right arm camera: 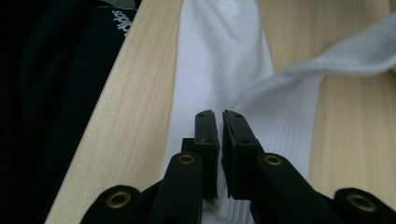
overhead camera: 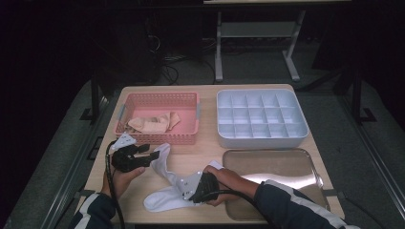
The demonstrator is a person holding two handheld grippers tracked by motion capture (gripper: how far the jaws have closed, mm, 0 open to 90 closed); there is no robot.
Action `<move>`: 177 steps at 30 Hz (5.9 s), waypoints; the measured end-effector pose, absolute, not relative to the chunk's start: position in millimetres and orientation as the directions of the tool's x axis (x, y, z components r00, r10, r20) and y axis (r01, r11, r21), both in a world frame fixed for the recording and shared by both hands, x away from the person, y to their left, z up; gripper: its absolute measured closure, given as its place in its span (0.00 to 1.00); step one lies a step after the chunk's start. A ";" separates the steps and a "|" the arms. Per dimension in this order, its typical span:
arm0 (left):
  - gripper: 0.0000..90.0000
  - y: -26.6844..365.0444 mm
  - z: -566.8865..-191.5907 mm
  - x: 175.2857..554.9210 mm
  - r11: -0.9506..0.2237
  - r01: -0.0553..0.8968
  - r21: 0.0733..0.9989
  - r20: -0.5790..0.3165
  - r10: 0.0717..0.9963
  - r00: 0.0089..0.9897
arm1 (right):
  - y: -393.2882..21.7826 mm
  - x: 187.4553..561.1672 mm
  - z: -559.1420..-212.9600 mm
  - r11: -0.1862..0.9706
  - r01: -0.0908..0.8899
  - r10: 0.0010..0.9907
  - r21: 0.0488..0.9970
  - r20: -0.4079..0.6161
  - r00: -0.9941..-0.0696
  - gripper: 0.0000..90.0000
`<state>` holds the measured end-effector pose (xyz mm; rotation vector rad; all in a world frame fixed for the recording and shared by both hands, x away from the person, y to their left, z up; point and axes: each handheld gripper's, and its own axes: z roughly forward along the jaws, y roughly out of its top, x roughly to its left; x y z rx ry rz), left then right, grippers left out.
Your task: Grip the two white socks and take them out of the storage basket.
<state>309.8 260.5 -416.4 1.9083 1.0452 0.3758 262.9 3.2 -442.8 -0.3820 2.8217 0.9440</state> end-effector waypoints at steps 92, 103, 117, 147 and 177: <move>0.53 208.9 -461.4 345.3 -0.381 0.631 0.676 -0.036 0.838 0.545 | -46.1 344.7 -431.2 0.751 0.108 0.300 0.652 -0.191 -0.934 0.93; 0.98 221.7 -461.4 345.9 -0.386 0.583 0.715 -0.027 0.818 0.575 | -50.7 353.1 -446.2 0.746 0.159 0.328 0.646 -0.149 -0.933 0.93; 1.00 276.9 -422.9 296.8 -0.345 0.438 0.830 -0.050 0.736 0.675 | -66.8 365.8 -447.1 0.713 0.251 0.435 0.655 -0.131 -0.891 0.93; 0.61 287.2 -466.9 270.2 -0.491 0.495 0.717 -0.016 0.698 0.716 | -26.9 336.2 -436.0 0.664 0.223 0.299 0.713 0.020 -0.954 0.56; 0.27 237.4 -421.4 278.2 -0.315 0.451 0.835 -0.089 0.731 0.676 | 6.4 279.4 -457.3 0.768 -0.080 -0.076 0.635 -0.032 -0.997 0.69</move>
